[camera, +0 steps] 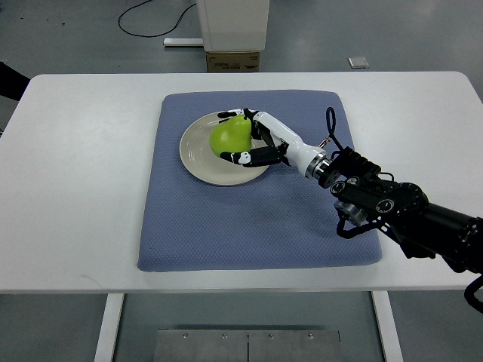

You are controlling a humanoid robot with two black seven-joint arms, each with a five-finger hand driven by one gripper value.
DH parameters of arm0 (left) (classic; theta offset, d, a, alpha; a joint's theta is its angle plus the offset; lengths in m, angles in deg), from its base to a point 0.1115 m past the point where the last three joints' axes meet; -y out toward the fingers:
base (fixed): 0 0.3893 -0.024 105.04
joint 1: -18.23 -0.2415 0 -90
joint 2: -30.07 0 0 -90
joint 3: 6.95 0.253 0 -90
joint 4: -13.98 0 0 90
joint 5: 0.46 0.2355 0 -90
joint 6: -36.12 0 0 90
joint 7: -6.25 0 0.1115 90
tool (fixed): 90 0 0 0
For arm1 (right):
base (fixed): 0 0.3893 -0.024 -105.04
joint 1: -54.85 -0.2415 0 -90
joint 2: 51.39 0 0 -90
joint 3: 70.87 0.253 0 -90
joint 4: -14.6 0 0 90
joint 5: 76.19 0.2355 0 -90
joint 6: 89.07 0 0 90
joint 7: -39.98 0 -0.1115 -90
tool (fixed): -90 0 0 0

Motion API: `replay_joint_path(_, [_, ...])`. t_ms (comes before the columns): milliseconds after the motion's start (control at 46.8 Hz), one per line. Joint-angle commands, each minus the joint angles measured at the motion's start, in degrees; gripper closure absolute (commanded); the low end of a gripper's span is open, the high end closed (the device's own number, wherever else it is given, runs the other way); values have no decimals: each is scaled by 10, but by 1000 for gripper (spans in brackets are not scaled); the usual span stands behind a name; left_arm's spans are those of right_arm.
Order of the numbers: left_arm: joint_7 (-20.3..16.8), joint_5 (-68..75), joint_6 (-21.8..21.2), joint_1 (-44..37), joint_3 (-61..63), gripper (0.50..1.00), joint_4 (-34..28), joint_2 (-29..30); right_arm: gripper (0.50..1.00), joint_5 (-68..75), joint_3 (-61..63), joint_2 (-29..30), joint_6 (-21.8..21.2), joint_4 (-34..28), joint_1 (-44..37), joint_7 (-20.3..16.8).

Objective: Place pear on plate with right hand
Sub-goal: 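Lower the pear onto the plate and open the right hand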

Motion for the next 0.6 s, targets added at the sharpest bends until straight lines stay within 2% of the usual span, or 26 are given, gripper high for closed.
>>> replay_joint_path(0, [0,0,0,0,0,500,0,0,624,0,1,0,0,0,0,0])
replay_joint_path(43, [0,0,0,0,0,500,0,0,593,0,1,0,0,0,0,0])
replay_joint_path(107, [0,0,0,0,0,500,0,0,513,0,2,0,0,0,0,0])
replay_joint_path(577, [0,0,0,0,0,500,0,0,502,0,4,0,0,12,-2,0])
